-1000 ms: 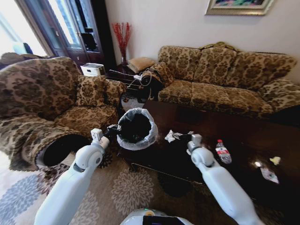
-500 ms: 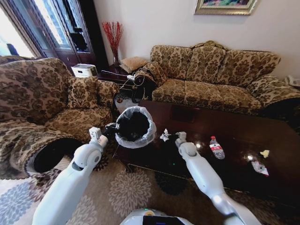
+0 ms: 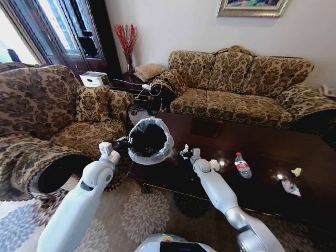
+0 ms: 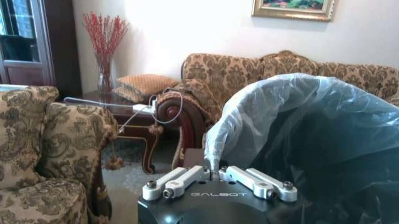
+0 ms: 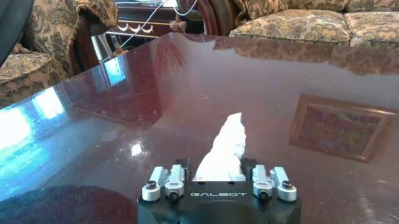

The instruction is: Move to the front of the table and place the trash on the table into the trash bin.

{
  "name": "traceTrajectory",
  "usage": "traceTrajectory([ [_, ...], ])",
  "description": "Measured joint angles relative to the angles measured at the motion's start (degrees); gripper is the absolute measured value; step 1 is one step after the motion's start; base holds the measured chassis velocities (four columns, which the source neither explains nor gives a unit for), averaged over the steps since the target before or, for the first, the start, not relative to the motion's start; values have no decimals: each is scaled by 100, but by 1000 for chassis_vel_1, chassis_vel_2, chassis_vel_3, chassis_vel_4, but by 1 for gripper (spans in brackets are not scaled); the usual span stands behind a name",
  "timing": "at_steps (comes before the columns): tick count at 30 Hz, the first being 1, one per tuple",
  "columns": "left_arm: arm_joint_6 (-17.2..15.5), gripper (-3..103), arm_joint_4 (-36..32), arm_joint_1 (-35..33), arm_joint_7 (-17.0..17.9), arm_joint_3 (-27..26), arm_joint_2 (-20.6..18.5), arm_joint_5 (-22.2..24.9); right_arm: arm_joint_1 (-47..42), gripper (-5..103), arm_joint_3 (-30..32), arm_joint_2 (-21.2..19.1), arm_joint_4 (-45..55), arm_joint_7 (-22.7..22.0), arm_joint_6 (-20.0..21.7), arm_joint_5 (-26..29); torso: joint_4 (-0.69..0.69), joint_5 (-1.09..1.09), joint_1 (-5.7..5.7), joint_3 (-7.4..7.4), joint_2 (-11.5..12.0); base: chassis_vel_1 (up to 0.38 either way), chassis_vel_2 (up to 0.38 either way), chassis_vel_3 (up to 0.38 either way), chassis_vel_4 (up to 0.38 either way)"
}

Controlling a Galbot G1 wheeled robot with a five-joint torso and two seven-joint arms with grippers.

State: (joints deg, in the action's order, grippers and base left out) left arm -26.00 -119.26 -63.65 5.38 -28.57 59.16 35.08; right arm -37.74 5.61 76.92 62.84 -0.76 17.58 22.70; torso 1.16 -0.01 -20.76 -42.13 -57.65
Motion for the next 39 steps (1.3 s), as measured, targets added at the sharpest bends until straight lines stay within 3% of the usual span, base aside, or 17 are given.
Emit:
traceTrajectory([
  [2, 0, 1, 0, 0, -1, 0, 3, 0, -2, 50, 0, -4, 1, 0, -1, 0, 0, 0, 0, 0, 0, 0, 0, 0, 0],
  [4, 0, 1, -9, 0, -3, 0, 34, -8, -23, 34, 7, -44, 6, -11, -18, 1, 0, 0, 0, 0, 0, 0, 0, 0, 0],
  [6, 0, 1, -12, 0, -5, 0, 44, -11, -31, 34, 12, -47, 12, -25, -29, 3, 0, 1, 0, 0, 0, 0, 0, 0, 0],
  [10, 0, 1, -16, -3, -6, 10, 57, -23, -93, 18, 57, -54, 151, -128, -74, 17, 0, 4, 0, -2, 0, 0, 0, 0, 0],
  [13, -4, 1, -44, -32, -13, 23, 36, -26, -219, 3, 254, -168, 984, -349, -193, 43, 1, 2, -2, -3, 2, 0, 0, 0, 0],
  [19, -19, 1, -45, -58, -53, 23, 12, -27, -59, 0, 322, -640, 2438, -482, -194, 249, -1, 2, 0, -2, 1, 0, 0, 0, 0],
  [22, -27, 1, -31, -64, -90, 70, 46, -57, 382, 0, 156, -913, 3099, -524, -32, 649, -1, 0, 0, 0, 1, 0, 0, 0, 0],
  [25, -42, 1, -9, -64, -110, 179, 103, -95, 1556, 0, -704, -1088, 3633, -691, 200, 1483, -1, 1, -1, -2, 2, 0, 0, 0, 0],
  [26, -42, 1, -9, -64, -110, 179, 103, -95, 1556, 0, -704, -1088, 3633, -691, 200, 1483, -1, 1, -1, -2, 2, 0, 0, 0, 0],
  [28, -50, 1, -11, -62, -111, 205, 125, -99, 2253, 0, -1362, -1092, 4004, -940, 387, 2158, 4, -2, -2, -1, 1, 0, 0, 0, 0],
  [29, -50, 1, -11, -62, -111, 205, 125, -99, 2253, 0, -1362, -1092, 4004, -940, 387, 2158, 4, -2, -2, -1, 1, 0, 0, 0, 0],
  [32, -74, 1, -17, -70, -109, 191, 112, -98, 2751, 0, -2377, -1164, 4792, -1371, 775, 3144, 5, -3, -1, -1, 1, 0, 0, 0, 0],
  [36, -87, 1, -50, -117, -107, 122, 32, -69, 2638, 0, -2912, -1488, 5265, -1419, 919, 3282, 3, 1, 0, -1, 1, 0, 0, 0, 0],
  [39, -125, 1, -96, -142, -104, 68, -65, -31, 2223, 0, -3128, -1955, 5478, -1339, 976, 3023, -1, 2, 0, -1, 1, 0, 0, 0, 0],
])
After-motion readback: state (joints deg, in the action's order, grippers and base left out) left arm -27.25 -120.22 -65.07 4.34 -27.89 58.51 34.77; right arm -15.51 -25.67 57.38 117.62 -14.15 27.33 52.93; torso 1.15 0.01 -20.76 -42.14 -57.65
